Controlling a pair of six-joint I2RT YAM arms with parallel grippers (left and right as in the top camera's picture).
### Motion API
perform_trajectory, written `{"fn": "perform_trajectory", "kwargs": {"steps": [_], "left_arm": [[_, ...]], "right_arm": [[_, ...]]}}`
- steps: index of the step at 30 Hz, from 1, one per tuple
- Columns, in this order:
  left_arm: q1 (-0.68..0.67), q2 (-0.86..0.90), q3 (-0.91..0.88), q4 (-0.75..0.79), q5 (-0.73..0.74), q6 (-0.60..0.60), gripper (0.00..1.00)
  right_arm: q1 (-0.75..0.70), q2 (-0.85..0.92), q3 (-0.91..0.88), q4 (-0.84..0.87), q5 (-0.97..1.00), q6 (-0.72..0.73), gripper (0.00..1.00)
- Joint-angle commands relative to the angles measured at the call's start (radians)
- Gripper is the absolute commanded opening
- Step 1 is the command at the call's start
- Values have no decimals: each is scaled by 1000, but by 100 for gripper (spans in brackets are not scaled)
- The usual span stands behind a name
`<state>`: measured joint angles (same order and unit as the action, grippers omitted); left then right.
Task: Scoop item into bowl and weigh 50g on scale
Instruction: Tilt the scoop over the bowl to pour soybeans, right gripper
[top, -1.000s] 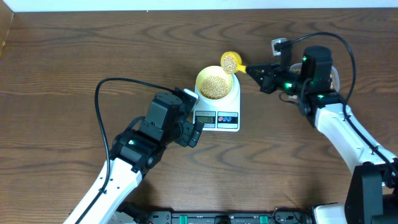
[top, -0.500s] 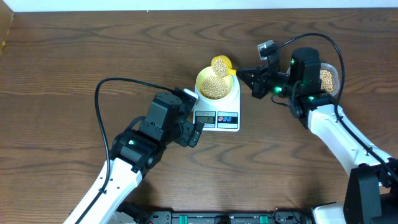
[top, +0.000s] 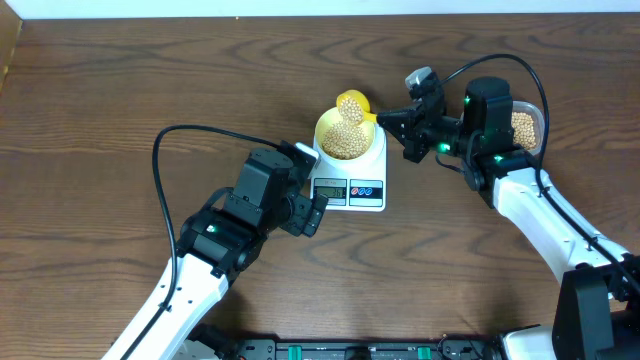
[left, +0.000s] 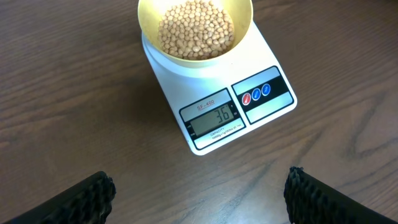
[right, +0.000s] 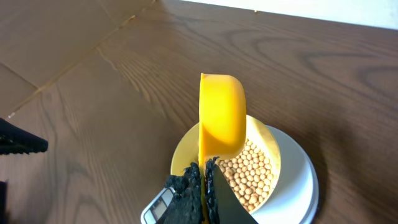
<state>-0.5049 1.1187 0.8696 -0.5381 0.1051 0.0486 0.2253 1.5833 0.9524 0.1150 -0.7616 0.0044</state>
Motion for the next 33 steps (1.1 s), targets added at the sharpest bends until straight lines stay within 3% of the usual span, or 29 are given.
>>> {"fn": "perform_trajectory", "kwargs": {"steps": [1,5,33], "left_arm": [[4,6,0,1,-9,-8,89],[4,6,0,1,-9,-8,89],[4,6,0,1,-9,-8,89]], "right_arm": [[5,6,0,-4,0,-84,1],[5,6,0,-5,1,-142,1],[5,6,0,-6,37,-140,1]]}}
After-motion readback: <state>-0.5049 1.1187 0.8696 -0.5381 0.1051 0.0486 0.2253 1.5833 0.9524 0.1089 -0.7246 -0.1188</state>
